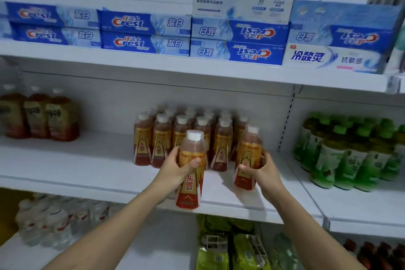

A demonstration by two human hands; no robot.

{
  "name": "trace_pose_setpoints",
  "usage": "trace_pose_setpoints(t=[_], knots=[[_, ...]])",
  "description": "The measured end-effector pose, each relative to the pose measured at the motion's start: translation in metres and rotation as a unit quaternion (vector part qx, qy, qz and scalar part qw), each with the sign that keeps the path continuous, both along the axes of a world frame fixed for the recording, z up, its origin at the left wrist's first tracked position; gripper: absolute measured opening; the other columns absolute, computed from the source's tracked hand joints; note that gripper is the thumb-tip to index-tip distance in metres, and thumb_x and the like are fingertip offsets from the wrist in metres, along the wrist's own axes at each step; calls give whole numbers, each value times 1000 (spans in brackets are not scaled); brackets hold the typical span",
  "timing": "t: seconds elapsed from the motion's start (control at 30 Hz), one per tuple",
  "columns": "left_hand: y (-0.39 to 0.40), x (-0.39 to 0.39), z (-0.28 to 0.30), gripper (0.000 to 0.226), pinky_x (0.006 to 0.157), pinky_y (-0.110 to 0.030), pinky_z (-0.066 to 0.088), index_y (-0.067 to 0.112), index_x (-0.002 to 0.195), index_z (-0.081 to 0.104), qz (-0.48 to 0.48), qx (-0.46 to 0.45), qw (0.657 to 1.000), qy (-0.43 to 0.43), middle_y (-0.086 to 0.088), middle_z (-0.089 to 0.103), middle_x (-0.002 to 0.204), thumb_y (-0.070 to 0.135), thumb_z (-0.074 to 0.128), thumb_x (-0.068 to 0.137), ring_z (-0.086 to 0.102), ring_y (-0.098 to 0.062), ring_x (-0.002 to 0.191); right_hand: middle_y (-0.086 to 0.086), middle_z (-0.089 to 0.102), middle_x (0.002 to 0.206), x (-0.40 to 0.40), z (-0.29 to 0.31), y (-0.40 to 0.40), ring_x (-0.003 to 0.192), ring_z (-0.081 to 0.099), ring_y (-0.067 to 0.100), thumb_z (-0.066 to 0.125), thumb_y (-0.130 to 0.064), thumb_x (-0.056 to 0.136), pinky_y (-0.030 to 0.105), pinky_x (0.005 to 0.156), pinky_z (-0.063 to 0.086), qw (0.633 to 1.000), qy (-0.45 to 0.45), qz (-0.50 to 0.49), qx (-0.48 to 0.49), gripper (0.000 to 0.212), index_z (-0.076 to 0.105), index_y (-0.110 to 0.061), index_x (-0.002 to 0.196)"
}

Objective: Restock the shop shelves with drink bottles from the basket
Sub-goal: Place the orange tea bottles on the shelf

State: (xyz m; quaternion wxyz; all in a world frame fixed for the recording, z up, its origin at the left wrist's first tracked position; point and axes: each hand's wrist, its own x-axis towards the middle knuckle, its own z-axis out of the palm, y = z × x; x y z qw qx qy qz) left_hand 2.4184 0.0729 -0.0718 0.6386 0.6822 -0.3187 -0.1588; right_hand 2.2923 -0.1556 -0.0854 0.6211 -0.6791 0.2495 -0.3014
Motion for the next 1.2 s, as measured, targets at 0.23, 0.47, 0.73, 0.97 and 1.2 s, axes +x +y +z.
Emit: trace_pose_setpoints(t=[0.23,0.47,0.73,0.97,1.2], knots=[[-30,19,4,48,82,-30,57,42,118,54,15,-11,1000,18,7,74,110,44,74,73,71,-9,101,4,66,109,46,-8,-61,88,65,12,81,9,70,35,73,55,1000,-12,3,-9,67,50,-21,121],[-38,37,-6,56,94,-40,54,31,124,58,37,-21,998,54,4,74,114,39,76,72,69,-15,108,-6,64,100,69,-17,-72,94,64,18,90,-7,57,37,83,53,997,-9,45,-65,73,51,-22,117],[-27,47,-19,49,89,-30,56,30,126,58,33,-25,997,64,7,74,114,28,75,80,70,-9,106,10,48,134,70,-30,-58,114,54,23,84,-7,76,38,93,50,996,18,-34,-83,80,39,-14,142],[17,73,-20,56,99,-37,53,30,133,54,14,-1,998,61,6,70,121,29,76,81,66,-11,113,-7,55,107,64,-24,87,95,61,3,55,-14,100,9,70,47,984,-66,-77,-146,21,47,-18,119],[69,107,-24,69,100,-41,54,28,143,47,15,-9,999,46,5,68,124,36,77,82,66,-13,114,-10,57,124,127,-46,188,107,58,2,67,-28,94,16,88,51,969,64,142,-190,55,41,-21,141]])
